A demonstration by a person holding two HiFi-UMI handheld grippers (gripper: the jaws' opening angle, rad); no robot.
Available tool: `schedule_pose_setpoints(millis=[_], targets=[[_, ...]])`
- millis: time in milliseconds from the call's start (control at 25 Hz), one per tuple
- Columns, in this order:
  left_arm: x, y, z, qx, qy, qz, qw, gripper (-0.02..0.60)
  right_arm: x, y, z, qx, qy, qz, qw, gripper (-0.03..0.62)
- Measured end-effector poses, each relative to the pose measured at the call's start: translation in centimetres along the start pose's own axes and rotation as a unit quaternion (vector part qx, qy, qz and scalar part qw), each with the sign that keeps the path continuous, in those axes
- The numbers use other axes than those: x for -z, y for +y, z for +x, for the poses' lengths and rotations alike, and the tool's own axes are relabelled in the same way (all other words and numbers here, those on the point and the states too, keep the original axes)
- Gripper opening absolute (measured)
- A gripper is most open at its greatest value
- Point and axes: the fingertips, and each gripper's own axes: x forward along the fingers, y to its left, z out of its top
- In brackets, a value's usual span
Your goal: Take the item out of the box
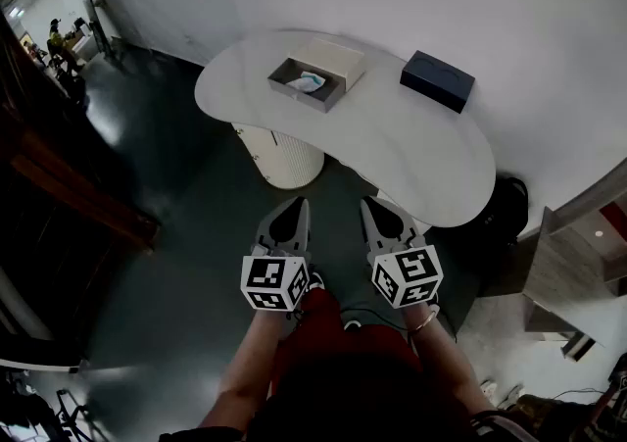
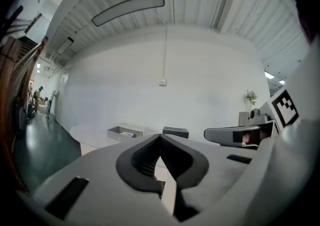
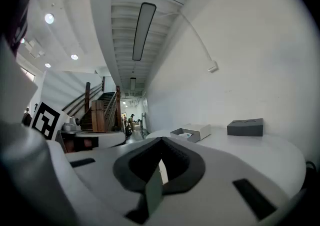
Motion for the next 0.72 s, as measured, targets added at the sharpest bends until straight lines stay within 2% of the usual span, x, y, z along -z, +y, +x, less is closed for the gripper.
schedule_pose_setpoints(millis=[360,720], targets=[[-0.1,1.4,2.2,0.006,-0.005,-0.016,0.9998,0.021,-0.2,-1.0,2.5,-0.015,0.002,-0.002,1.0,0.015],[-0.7,4.8,5.7,0.005,0.0,-0.021,0.9998,0.021,-0.8,-2.1,7.0,-0.005,0.012,0.013,1.0,0.015]])
